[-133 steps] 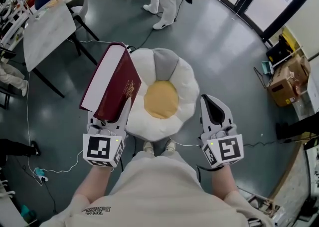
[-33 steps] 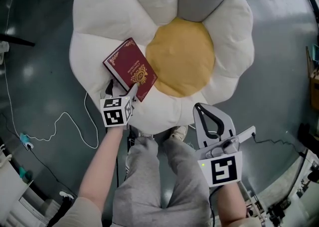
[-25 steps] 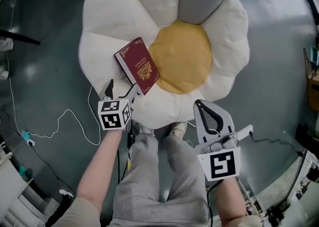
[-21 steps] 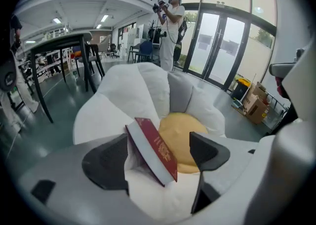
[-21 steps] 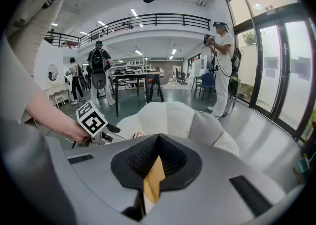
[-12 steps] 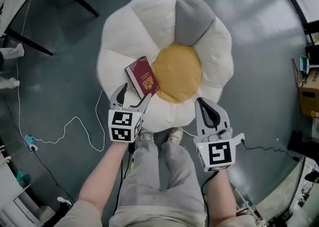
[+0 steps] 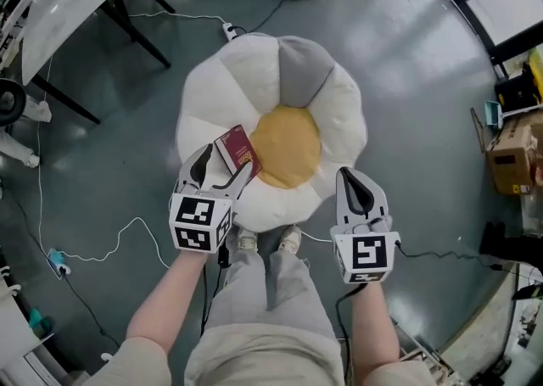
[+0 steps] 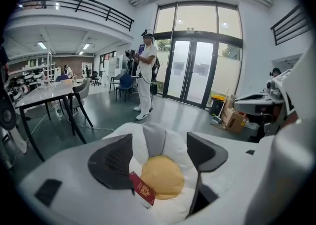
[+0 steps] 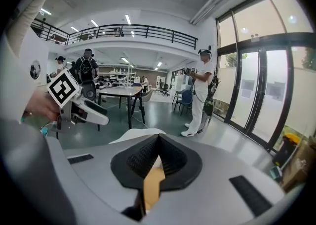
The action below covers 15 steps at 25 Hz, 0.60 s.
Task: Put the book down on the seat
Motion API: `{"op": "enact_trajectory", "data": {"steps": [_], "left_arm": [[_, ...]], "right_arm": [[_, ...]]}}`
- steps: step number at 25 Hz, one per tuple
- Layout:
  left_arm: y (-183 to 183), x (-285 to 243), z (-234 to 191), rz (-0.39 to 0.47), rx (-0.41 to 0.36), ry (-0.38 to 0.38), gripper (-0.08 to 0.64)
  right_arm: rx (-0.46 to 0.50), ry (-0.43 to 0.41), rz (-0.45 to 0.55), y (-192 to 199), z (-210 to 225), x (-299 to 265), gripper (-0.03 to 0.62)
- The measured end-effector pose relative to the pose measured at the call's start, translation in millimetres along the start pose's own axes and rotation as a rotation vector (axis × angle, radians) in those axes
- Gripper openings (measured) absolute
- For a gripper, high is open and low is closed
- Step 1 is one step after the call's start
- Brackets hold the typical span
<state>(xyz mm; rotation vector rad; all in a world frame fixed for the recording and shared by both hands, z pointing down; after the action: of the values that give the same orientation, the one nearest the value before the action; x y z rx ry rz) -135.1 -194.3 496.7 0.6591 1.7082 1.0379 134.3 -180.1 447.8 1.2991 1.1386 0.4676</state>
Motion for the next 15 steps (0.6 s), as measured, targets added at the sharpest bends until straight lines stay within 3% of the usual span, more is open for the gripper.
{"op": "enact_trajectory", "data": {"steps": [7, 15], "left_arm": [[-105.8, 65.6, 26.9, 0.155, -0.030, 0.046, 0.282], [-205.3, 146.7, 48.4, 0.343, -0.107, 0.083, 0.094]], "right_arm": [[0.031, 0.057, 0.097, -88.0, 17.6, 46.4, 0.000], [0.069, 0.109, 0.238, -177.6, 20.4, 106.2, 0.000]]}}
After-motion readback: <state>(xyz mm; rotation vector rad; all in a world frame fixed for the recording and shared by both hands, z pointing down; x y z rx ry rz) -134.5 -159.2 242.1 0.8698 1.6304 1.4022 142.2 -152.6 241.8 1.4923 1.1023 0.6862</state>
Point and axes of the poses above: the fingertips, and each gripper's own axes: x backward along the fingers, z to its right, y out of its underside, the point moved 9 cm from there along x, backward along the fingers, and after that the axes turned 5 degrees about z, right-handed, at the moved point
